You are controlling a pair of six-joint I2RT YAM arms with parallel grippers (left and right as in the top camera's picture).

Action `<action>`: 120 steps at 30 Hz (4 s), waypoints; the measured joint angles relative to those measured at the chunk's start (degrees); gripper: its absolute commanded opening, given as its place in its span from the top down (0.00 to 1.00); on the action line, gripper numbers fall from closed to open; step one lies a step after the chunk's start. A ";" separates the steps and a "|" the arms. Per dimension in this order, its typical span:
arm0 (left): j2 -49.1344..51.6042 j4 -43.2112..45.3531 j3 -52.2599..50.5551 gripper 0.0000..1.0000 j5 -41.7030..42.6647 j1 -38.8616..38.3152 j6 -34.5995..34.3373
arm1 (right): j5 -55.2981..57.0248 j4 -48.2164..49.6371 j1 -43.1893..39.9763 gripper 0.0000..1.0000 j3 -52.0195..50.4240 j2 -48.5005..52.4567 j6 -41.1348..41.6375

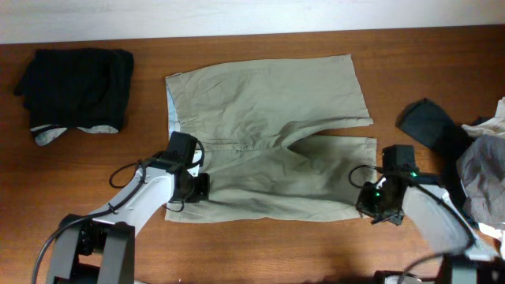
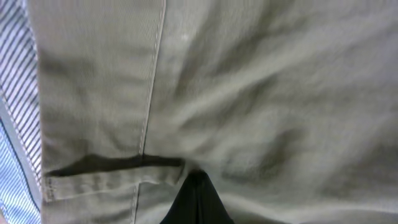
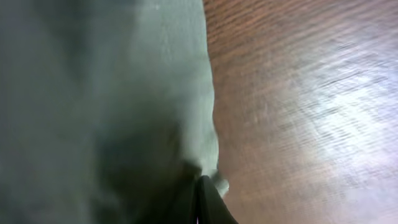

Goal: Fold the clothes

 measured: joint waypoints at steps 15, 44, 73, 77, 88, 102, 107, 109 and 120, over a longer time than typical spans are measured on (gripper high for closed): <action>-2.19 5.33 -3.45 0.98 0.44 0.11 0.00 | 1.60 2.78 -0.13 0.96 2.38 6.36 1.25; -2.45 3.15 -3.30 0.99 -1.27 10.12 -7.06 | 0.04 -16.83 -0.83 0.96 21.70 4.42 -4.79; -2.45 3.15 -3.30 0.99 -1.22 10.67 -7.32 | -5.49 -8.41 12.31 0.96 0.98 4.42 9.88; -2.45 3.15 -3.30 0.98 -1.36 10.67 -7.30 | -0.68 -8.39 12.11 0.96 0.98 4.42 13.86; -2.43 -1.70 -1.70 0.99 -3.98 10.99 -7.23 | 3.76 -12.09 8.39 0.96 5.60 4.42 15.87; -23.12 -12.24 3.39 0.76 -6.51 13.11 -7.04 | -2.05 -22.36 8.39 0.96 14.60 -10.88 11.19; -22.99 -12.13 0.46 0.52 -5.92 17.79 -6.82 | -5.75 -18.91 8.39 0.70 6.62 -15.76 10.86; -22.95 -12.09 -0.72 0.48 -5.77 19.39 -6.69 | -7.02 -16.79 8.39 0.52 3.91 -15.82 10.38; -18.29 -11.45 -1.92 0.42 -4.63 20.52 -4.15 | -8.90 -13.16 8.39 0.29 -1.64 -15.85 10.36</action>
